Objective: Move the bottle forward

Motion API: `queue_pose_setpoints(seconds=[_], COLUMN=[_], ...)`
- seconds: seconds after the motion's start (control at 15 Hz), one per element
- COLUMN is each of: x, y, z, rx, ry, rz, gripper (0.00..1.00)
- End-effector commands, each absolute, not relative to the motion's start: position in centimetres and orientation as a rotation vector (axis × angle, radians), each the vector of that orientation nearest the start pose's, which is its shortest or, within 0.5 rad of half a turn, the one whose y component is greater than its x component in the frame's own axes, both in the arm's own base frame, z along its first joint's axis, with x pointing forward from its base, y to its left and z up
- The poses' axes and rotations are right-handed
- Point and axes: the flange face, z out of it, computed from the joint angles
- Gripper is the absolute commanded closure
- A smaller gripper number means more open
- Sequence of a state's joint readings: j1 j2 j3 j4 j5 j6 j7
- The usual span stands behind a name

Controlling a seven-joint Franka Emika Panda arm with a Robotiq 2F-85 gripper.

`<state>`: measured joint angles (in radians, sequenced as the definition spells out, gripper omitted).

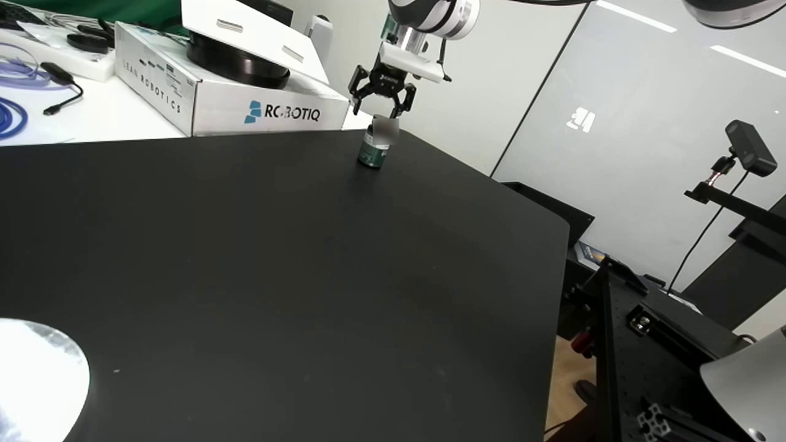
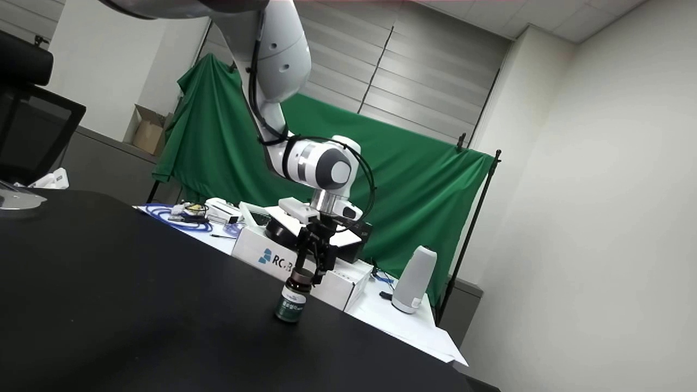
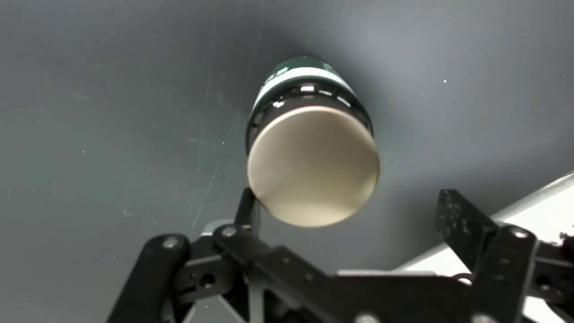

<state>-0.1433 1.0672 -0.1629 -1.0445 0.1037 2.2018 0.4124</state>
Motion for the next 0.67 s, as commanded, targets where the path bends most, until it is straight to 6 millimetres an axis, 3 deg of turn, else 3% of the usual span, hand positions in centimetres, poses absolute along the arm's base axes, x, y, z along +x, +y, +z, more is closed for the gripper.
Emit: queue_pose_setpoints(seconds=[0.0,0.33,0.4,0.47,0.6], x=[74.6,73.2,73.0,72.8,72.5], y=[-18.4,-18.5,-18.5,-18.5,-18.6], z=[20.5,20.6,20.6,20.5,20.6], rx=[-2.953,-2.959,-2.96,-2.961,-2.961], ry=[1.179,1.198,1.197,1.203,1.202], rz=[-0.1,-0.023,-0.02,-0.016,-0.012], gripper=[0.0,0.0,0.25,0.26,0.4])
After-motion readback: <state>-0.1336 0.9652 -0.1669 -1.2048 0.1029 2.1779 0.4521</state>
